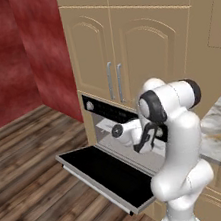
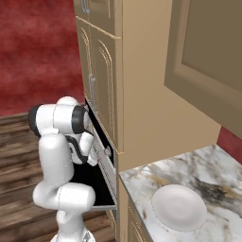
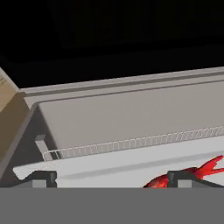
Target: Place the fish on the top rack of the oven, and slide the tray back inside. Close the oven door.
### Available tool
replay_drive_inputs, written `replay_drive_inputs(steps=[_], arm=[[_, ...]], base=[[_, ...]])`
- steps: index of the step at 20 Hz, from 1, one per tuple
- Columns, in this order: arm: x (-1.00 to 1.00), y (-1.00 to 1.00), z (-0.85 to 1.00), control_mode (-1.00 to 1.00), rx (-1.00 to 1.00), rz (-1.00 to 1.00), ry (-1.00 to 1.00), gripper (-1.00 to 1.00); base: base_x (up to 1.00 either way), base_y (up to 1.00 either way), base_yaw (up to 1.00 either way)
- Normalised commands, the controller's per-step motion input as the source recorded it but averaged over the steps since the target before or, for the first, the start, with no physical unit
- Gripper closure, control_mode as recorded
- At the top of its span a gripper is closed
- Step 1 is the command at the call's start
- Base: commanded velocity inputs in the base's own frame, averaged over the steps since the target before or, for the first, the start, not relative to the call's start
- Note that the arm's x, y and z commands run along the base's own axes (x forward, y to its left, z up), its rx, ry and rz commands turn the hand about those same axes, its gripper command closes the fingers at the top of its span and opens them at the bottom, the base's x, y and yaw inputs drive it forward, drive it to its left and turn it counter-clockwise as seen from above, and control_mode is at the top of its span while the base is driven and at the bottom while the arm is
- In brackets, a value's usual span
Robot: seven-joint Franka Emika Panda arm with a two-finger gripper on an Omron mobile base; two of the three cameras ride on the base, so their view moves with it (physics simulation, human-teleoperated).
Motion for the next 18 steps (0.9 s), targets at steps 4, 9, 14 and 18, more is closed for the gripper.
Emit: replay_drive_inputs(steps=[4, 9, 14, 18], arm=[[-0.49, 0.53, 0.72, -1.0, -0.01, 0.04, -0.15, -1.0], [-0.28, 0.44, 1.0, -1.0, 0.0, 0.0, -0.16, -1.0], [-0.44, 0.49, 0.97, -1.0, 0.0, 0.0, -0.09, -1.0], [-0.33, 0.71, 0.84, -1.0, 0.0, 0.01, 0.0, -1.0]], base=[[0.0, 0.0, 0.0], [0.0, 0.0, 0.0], [0.0, 0.0, 0.0], [0.0, 0.0, 0.0]])
